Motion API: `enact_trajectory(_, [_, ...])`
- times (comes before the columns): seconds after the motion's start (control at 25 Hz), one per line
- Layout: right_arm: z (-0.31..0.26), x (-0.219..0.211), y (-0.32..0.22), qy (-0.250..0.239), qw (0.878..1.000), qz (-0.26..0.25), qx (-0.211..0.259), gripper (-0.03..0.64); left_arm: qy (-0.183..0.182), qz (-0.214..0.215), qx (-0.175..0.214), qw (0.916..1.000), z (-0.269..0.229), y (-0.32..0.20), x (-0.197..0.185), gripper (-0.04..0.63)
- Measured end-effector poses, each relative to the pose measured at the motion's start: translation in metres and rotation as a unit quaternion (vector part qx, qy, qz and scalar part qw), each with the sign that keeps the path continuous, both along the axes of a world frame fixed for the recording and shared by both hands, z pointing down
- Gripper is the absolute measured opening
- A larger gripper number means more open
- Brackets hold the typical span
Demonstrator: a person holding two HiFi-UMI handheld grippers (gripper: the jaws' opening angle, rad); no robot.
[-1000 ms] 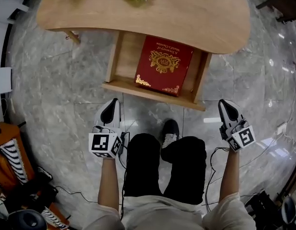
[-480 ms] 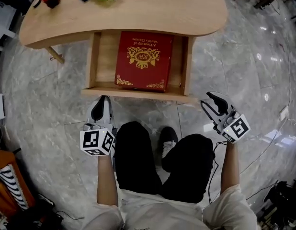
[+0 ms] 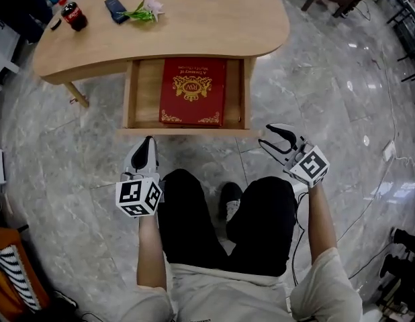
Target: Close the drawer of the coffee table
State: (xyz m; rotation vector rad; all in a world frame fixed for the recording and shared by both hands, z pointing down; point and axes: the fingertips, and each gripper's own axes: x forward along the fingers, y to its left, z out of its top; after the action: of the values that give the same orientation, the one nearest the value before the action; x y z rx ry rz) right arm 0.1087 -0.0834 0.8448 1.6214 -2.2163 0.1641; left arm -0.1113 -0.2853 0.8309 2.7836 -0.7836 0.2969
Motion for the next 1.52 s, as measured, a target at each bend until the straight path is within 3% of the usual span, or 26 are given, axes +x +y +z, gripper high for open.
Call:
enact_trajectory(0.2, [0.000,-0.009,-0.012,-0.003,1.000,-0.010,-0.001,0.159,-0.051,0.010,0.007,0.9986,0.019,0.005,-0.006,0.009])
enact_trajectory(0.28, [-0.003,-0.011,-0.014,-0.011,1.000,-0.008,0.008,0.133,-0.056,0.017,0.011,0.9982,0.016,0.007,-0.011,0.009])
enact_trajectory(0.52, [0.004,-0.009,-0.012,-0.026,0.999,0.008,0.037,0.160,-0.044,0.045,0.026,0.9977,0.008,0.013,-0.005,0.009])
enact_trajectory(0.68, [0.004,-0.005,-0.016,-0.064,0.996,0.000,0.064,0.152,-0.014,0.030,0.019,0.9993,0.010,0.007,0.006,0.009])
enact_trajectory(0.88, [0.003,-0.005,-0.016,-0.085,0.994,-0.009,0.064,0.149,0.003,0.028,0.014,0.9995,0.010,0.003,0.015,0.009])
enact_trajectory(1.12, [0.003,-0.007,-0.015,-0.082,0.995,-0.006,0.057,0.144,-0.012,0.034,0.013,0.9993,0.011,0.004,0.013,0.009])
enact_trajectory(1.52, [-0.025,-0.003,-0.017,-0.100,0.991,-0.024,0.091,0.127,0.012,0.034,0.030,0.9989,-0.019,-0.001,0.018,0.009])
